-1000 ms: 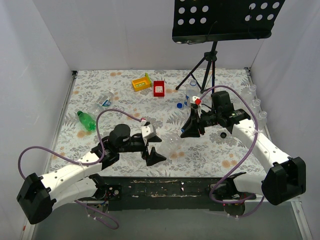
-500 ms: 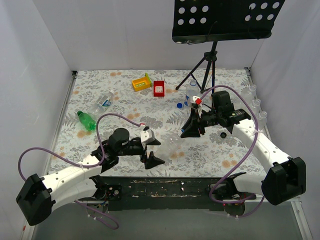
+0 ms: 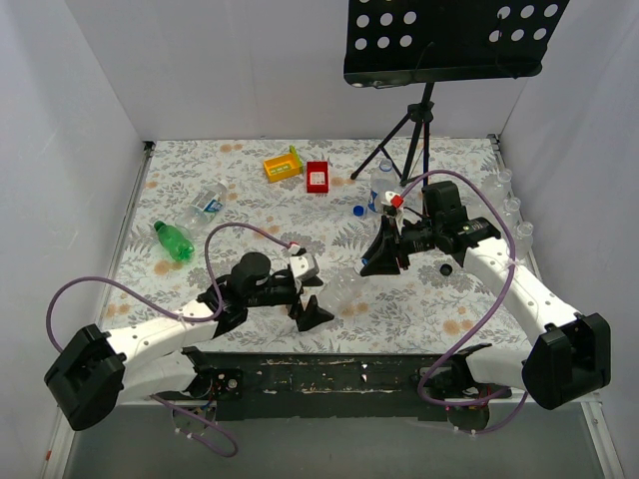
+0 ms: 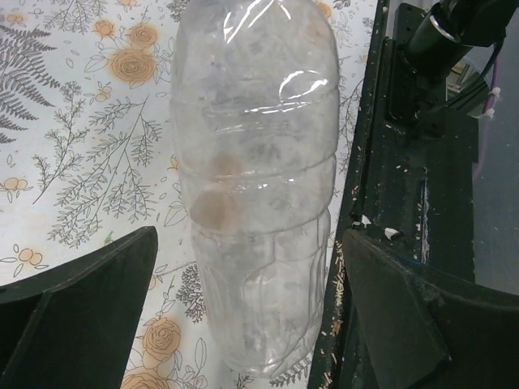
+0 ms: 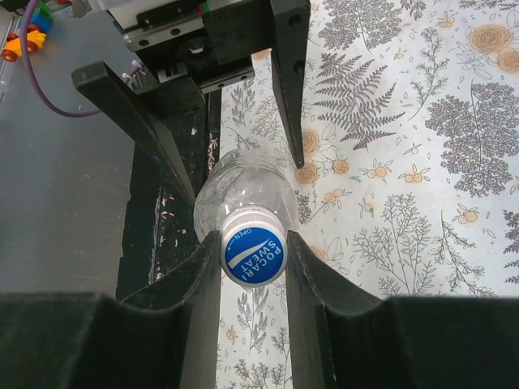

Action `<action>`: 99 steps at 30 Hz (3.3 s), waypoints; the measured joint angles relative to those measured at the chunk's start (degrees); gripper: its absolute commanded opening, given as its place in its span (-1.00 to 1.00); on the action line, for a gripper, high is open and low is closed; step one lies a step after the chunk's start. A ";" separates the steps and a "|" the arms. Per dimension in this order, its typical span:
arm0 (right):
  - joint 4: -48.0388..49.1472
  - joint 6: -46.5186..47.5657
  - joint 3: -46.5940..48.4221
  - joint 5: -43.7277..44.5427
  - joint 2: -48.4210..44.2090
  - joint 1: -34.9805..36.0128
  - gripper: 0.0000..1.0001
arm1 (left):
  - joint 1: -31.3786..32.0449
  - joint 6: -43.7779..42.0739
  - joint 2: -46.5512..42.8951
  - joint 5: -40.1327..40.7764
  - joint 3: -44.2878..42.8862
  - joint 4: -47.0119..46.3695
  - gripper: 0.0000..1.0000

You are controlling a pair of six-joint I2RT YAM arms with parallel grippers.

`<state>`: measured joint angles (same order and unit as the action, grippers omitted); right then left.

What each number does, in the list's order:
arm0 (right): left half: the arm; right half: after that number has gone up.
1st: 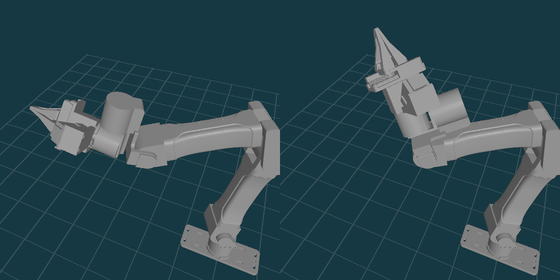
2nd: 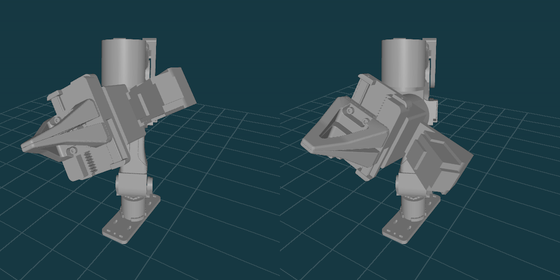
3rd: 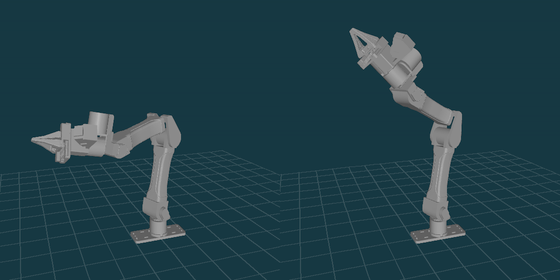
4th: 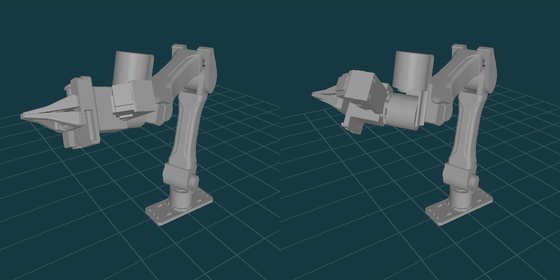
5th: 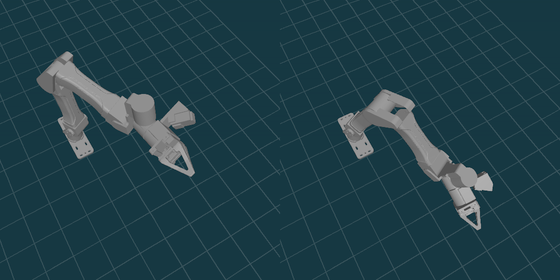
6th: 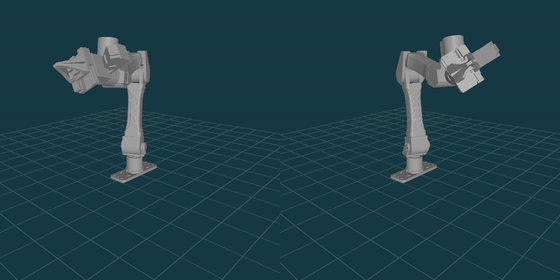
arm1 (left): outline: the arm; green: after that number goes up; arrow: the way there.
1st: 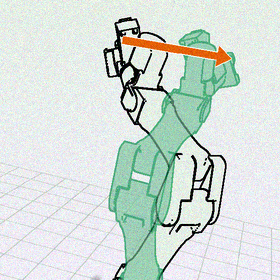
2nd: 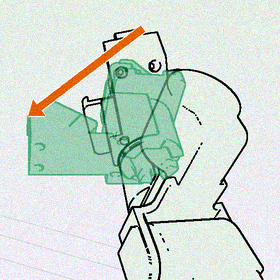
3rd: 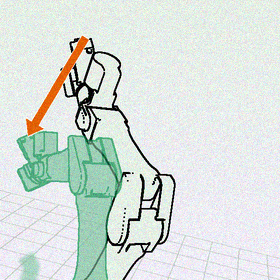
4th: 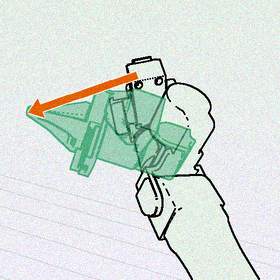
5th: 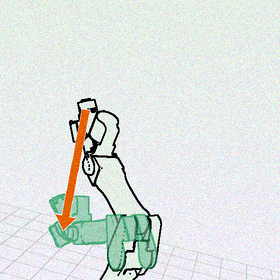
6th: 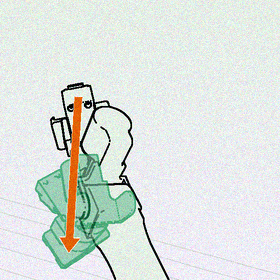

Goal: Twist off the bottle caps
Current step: Unscrew the bottle cap from the plastic bottle.

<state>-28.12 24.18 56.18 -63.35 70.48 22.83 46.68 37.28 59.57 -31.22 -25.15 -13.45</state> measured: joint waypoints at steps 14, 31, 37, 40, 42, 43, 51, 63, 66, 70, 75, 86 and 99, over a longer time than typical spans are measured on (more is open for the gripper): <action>1.81 -1.42 -0.39 -1.11 0.24 0.00 -0.97 | 2.58 0.70 8.59 1.88 -3.85 -2.38 0.05; -29.16 45.38 13.29 6.10 7.54 6.99 -0.97 | 1.64 -6.03 6.12 -2.69 -6.84 10.95 -0.67; -26.38 47.30 11.47 12.02 4.15 9.25 -0.59 | 1.88 -9.88 6.10 -0.28 -8.37 14.80 -0.69; -23.50 42.05 11.41 12.85 4.24 9.22 0.03 | 1.86 -10.80 5.97 2.10 -8.57 15.10 -0.70; -21.88 37.53 11.41 12.66 4.24 9.14 0.26 | 1.86 -11.41 5.53 3.61 -8.59 15.19 -0.70; -20.94 35.45 11.41 12.26 4.24 9.07 0.36 | 1.88 -11.65 5.29 4.17 -8.59 15.58 -0.70; -16.61 20.06 11.87 7.10 4.13 4.72 0.50 | 1.97 -11.93 4.13 7.93 -8.59 17.92 -0.72; 1.25 -21.29 4.04 10.05 -4.55 -5.09 0.57 | 3.54 -9.33 0.70 11.91 -8.59 18.05 -0.75; 5.35 -28.70 0.68 9.31 -4.59 -7.26 0.56 | 4.66 -8.92 0.59 13.22 -8.59 18.05 -0.75; 6.62 -32.04 -2.71 8.96 -4.59 -7.34 0.55 | 5.92 -8.74 0.83 14.64 -8.85 18.21 -0.75; 6.21 -32.13 -3.15 8.92 -4.46 -7.34 0.55 | 7.21 -8.74 2.29 16.57 -10.47 18.16 -0.74; 0.59 -28.52 -2.99 8.74 -0.72 -7.34 0.55 | 9.35 -8.96 5.16 20.48 -11.47 17.92 -0.74; -0.98 -28.02 -2.38 8.15 0.50 -6.62 0.55 | 10.64 -9.18 5.88 23.58 -11.56 17.22 -0.75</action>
<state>-29.10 -3.84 53.80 -55.20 70.98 16.21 57.32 28.10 65.45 -7.64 -36.71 3.77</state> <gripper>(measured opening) 0.774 0.472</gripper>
